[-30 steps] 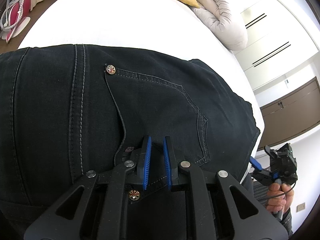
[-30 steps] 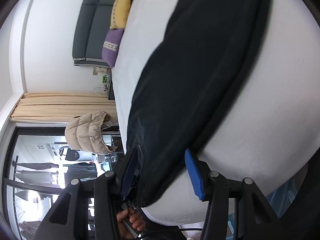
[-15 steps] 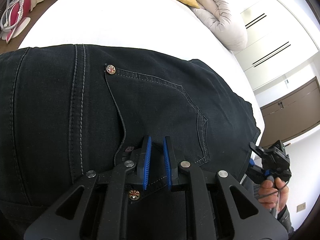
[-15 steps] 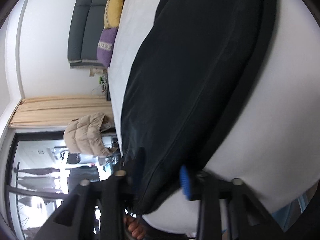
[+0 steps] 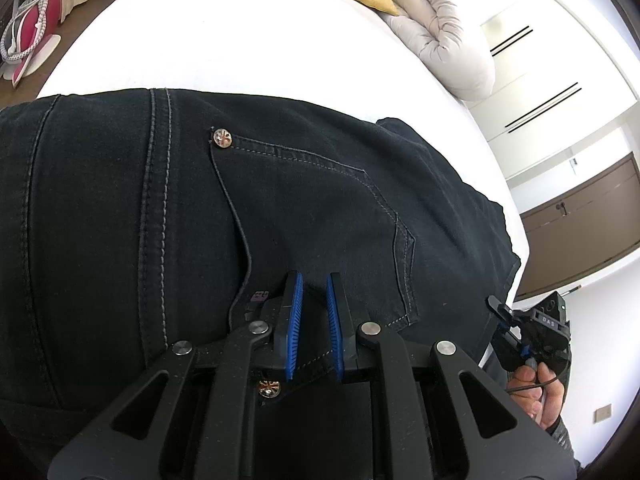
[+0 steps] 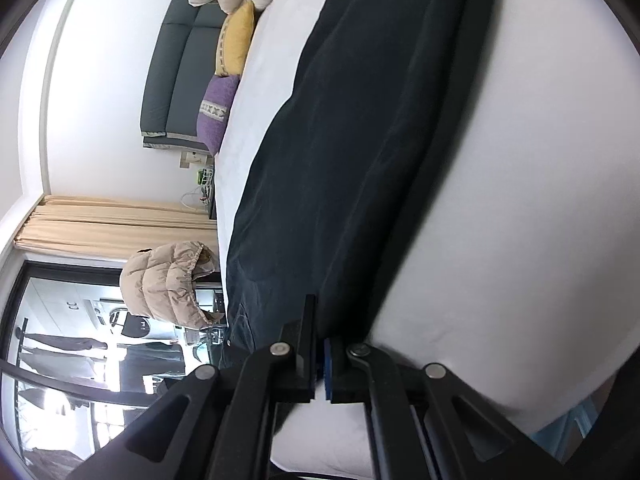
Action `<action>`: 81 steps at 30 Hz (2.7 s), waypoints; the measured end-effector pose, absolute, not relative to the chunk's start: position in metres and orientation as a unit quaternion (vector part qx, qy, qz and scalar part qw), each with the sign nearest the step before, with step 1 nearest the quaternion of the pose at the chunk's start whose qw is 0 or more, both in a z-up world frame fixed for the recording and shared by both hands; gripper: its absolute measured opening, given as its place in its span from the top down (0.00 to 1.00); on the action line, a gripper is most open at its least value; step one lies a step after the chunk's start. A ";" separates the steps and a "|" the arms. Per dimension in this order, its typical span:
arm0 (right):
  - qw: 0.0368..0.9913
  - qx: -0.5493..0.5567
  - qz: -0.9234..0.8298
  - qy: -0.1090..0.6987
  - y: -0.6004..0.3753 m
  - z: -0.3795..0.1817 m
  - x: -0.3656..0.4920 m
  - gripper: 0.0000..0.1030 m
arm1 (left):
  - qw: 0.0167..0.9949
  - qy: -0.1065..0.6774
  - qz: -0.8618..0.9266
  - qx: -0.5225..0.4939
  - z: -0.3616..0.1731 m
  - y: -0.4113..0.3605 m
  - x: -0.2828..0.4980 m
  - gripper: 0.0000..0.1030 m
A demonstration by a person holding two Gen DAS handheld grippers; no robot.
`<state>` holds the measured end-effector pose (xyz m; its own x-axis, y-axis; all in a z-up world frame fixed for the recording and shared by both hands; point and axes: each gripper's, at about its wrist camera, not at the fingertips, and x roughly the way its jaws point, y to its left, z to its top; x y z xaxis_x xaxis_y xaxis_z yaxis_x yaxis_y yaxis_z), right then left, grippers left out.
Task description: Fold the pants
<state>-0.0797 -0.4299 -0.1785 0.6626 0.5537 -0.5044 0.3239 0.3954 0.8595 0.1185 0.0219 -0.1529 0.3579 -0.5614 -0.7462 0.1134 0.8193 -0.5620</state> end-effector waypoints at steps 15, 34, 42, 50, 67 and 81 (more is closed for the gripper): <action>0.730 0.597 0.023 0.331 -0.498 -0.185 -0.087 1.00 | 0.797 0.523 -0.214 -0.214 -0.153 0.024 0.117 0.88; 0.740 0.413 0.251 0.468 -0.353 -0.084 0.068 0.74 | 0.798 0.534 -0.201 -0.193 -0.145 0.010 0.129 0.88; 0.668 0.469 0.211 0.538 -0.305 -0.203 0.145 1.00 | 0.792 0.519 -0.225 -0.230 -0.156 0.030 0.120 0.88; 0.762 0.501 0.037 0.408 -0.399 -0.173 0.139 0.93 | 0.795 0.518 -0.220 -0.228 -0.150 0.027 0.115 0.88; 0.718 0.604 0.020 0.345 -0.500 -0.191 0.069 1.00 | 0.797 0.531 -0.203 -0.203 -0.150 0.003 0.121 0.88; 0.773 0.554 -0.219 0.219 -0.701 -0.103 -0.008 0.86 | 0.798 0.529 -0.196 -0.210 -0.149 0.005 0.120 0.88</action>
